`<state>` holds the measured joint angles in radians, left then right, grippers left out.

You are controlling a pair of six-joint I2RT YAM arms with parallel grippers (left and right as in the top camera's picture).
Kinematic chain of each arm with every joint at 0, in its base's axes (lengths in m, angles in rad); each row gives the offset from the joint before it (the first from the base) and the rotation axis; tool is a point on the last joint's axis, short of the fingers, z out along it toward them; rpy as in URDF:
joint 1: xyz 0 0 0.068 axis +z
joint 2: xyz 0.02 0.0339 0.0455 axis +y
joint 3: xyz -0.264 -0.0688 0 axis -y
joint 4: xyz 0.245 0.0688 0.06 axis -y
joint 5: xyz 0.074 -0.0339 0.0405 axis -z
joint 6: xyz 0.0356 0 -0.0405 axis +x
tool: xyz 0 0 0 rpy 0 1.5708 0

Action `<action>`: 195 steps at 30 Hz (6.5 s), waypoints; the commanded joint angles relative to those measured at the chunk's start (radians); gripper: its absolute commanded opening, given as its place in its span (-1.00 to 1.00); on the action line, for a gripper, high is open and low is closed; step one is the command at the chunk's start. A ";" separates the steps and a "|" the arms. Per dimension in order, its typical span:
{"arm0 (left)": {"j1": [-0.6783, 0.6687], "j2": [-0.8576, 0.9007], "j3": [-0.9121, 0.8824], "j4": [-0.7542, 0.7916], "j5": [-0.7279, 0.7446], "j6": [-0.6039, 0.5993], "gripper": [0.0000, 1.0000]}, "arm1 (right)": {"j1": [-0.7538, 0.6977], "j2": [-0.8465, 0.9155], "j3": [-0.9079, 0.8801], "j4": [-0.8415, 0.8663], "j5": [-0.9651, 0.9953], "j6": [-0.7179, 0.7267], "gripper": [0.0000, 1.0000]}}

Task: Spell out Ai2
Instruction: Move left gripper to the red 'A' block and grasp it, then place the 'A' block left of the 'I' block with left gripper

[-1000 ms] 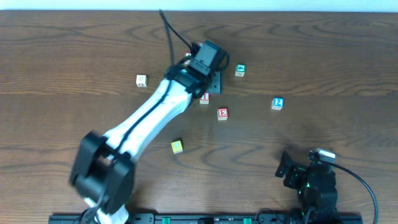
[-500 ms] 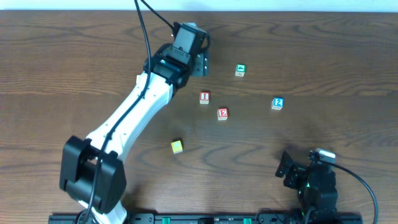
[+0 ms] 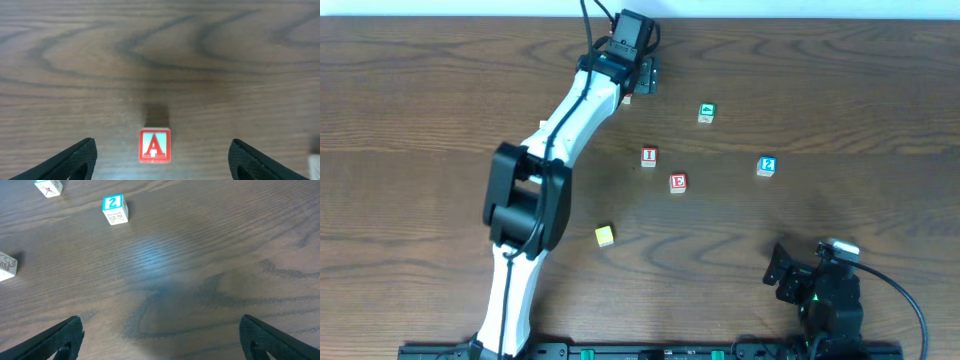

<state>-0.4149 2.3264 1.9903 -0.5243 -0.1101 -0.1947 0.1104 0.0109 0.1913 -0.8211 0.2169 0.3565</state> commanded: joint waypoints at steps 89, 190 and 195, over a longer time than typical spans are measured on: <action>-0.064 -0.201 0.099 -0.569 0.031 -0.124 -0.88 | -0.006 -0.005 -0.010 -0.002 0.003 0.013 0.99; -0.109 -0.237 -0.554 -0.032 0.047 -0.216 -0.01 | -0.006 -0.005 -0.010 -0.002 0.003 0.013 0.99; -0.095 -0.237 -0.550 0.006 0.047 -0.204 0.00 | -0.006 -0.005 -0.010 -0.002 0.004 0.013 0.99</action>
<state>-0.5240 2.0708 1.4307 -0.5285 -0.0525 -0.4175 0.1104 0.0109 0.1913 -0.8211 0.2165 0.3565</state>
